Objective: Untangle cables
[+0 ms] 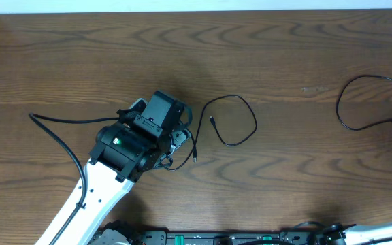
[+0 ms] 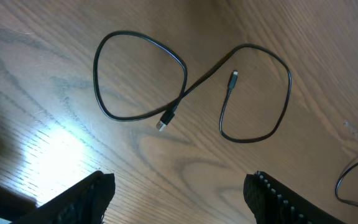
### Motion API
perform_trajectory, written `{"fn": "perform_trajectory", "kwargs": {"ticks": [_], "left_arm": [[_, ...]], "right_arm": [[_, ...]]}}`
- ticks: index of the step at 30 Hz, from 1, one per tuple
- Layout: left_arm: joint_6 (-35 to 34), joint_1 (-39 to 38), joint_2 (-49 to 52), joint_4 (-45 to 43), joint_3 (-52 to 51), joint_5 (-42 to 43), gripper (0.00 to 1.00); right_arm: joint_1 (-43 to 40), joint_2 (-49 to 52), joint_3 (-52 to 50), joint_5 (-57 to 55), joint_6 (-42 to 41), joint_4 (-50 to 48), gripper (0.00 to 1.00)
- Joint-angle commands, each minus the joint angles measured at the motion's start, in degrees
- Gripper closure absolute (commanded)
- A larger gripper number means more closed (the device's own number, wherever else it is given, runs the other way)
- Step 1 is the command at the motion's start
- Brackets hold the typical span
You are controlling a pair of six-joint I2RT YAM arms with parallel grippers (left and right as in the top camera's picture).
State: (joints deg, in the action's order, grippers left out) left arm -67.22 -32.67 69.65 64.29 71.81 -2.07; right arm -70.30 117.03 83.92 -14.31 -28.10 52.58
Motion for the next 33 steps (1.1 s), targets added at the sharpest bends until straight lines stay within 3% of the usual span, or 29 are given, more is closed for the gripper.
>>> {"fn": "perform_trajectory", "kwargs": {"ticks": [1, 11, 18, 25, 26, 30, 32, 33], "left_arm": [[0.8, 0.2, 0.0, 1.2, 0.3, -0.8, 0.28], [0.8, 0.2, 0.0, -0.2, 0.3, -0.8, 0.28], [0.8, 0.2, 0.0, -0.3, 0.3, -0.8, 0.28], [0.8, 0.2, 0.0, -0.3, 0.3, -0.8, 0.28], [0.8, 0.2, 0.0, -0.3, 0.3, -0.8, 0.28], [0.8, 0.2, 0.0, -0.3, 0.3, -0.8, 0.28], [0.8, 0.2, 0.0, -0.3, 0.3, -0.8, 0.28], [0.8, 0.2, 0.0, -0.3, 0.3, -0.8, 0.28]], "right_arm": [[-4.1, 0.4, -0.1, 2.9, -1.0, -1.8, 0.03], [-4.6, 1.1, -0.6, 14.4, 3.0, -8.3, 0.04], [-1.5, 1.2, -1.2, 13.6, 6.1, -8.9, 0.06], [-1.1, 1.2, -7.3, 11.2, 5.4, -11.8, 0.22], [-1.2, 1.2, -7.9, 11.2, 4.9, -12.2, 0.25], [-1.2, 1.2, -8.0, 12.7, 4.5, -12.8, 0.83], [-1.2, 1.2, -8.0, 14.5, 4.3, -13.1, 0.99], [-1.2, 1.2, -7.9, 17.5, 4.3, -13.2, 0.99]]}}
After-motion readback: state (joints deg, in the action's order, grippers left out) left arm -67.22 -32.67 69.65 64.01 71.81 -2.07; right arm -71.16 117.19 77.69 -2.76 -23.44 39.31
